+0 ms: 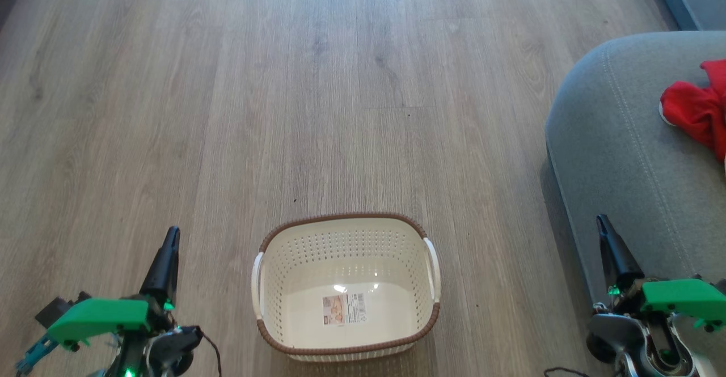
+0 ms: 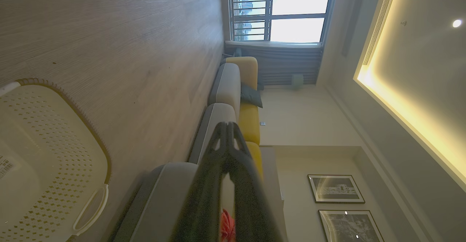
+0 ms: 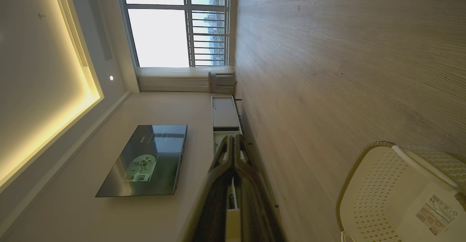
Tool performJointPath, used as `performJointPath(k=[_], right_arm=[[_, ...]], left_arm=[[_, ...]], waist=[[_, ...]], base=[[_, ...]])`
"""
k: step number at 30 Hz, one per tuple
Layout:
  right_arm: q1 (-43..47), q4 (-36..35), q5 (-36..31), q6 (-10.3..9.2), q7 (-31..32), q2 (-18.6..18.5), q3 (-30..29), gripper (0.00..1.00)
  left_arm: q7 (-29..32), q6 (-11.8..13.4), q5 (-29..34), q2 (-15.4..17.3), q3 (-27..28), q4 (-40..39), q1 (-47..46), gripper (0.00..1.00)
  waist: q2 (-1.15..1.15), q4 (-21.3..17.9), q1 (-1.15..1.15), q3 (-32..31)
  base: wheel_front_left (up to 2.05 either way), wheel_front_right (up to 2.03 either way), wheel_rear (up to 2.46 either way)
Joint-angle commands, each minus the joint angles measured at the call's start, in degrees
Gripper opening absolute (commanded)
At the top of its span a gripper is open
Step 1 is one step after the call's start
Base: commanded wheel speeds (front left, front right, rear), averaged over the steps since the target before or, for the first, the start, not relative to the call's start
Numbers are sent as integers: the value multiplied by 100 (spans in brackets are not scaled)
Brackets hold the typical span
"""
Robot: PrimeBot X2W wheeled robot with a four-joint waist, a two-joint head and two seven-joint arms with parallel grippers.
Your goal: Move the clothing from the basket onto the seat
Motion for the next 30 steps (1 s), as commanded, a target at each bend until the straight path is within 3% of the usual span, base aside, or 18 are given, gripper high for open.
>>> performJointPath(k=[1,30], right_arm=[[-320,-224,34,17,33,-20,97,0],[-320,-224,34,17,33,-20,97,0]], left_arm=[[43,-54,-32,47,201,-190,-274,0],[42,-54,-32,47,201,-190,-274,0]], waist=[[0,0,0,0],[0,0,0,0]], base=[[0,0,0],[0,0,0]])
